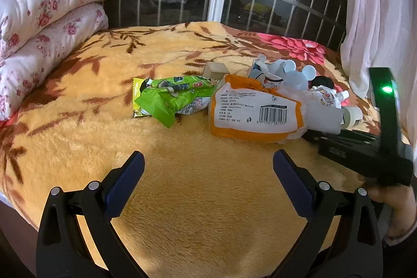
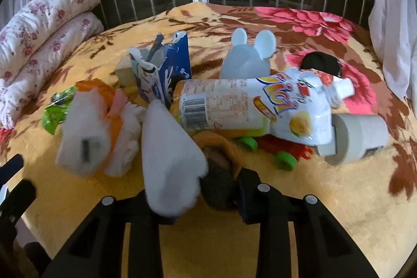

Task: Collect trash
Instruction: 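Grasp the brown round cup with the right gripper while the left grasps the white-orange bag, then carry the brown cup and white-orange bag down over the orange bin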

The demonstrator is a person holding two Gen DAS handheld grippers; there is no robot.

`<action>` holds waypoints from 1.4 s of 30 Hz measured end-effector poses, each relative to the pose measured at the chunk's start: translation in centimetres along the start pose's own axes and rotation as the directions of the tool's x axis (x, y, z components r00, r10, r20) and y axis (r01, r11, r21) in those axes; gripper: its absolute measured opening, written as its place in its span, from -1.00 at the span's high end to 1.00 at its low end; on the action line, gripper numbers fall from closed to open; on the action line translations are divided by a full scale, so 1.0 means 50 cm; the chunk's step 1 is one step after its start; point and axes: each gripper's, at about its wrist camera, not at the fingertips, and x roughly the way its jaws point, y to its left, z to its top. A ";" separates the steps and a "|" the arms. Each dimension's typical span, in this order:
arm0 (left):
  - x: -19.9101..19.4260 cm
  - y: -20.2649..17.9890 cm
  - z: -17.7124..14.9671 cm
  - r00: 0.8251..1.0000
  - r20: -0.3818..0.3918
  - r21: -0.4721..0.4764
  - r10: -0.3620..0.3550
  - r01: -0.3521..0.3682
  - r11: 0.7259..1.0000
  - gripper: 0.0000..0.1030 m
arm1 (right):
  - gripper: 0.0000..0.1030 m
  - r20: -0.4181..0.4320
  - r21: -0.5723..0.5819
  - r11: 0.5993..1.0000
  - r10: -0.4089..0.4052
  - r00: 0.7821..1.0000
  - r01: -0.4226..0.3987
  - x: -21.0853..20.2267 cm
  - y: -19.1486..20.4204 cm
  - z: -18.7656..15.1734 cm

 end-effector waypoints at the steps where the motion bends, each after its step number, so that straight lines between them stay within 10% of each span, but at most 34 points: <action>1: 0.000 -0.001 0.000 1.000 0.002 0.003 0.004 -0.004 1.000 -0.87 | 0.37 0.004 0.007 1.000 0.012 1.000 -0.012 -0.011 -0.004 -0.006; 17: -0.019 -0.105 0.017 1.000 -0.002 -0.013 -0.016 0.016 1.000 -0.87 | 0.37 0.093 0.070 0.997 0.030 0.995 -0.037 -0.220 -0.115 -0.183; 35: 0.160 -0.216 0.079 0.959 -0.001 0.180 0.282 -0.277 0.944 -0.85 | 0.36 0.122 0.125 0.986 0.099 0.988 -0.114 -0.222 -0.209 -0.210; 37: 0.165 -0.208 0.081 0.966 -0.001 0.159 0.258 -0.255 0.954 -0.13 | 0.35 0.125 0.119 0.986 0.100 0.987 -0.115 -0.216 -0.209 -0.206; 42: 0.167 -0.193 0.083 0.975 -0.014 0.133 0.222 -0.218 0.967 0.18 | 0.35 0.126 0.103 0.989 0.096 0.987 -0.110 -0.210 -0.205 -0.191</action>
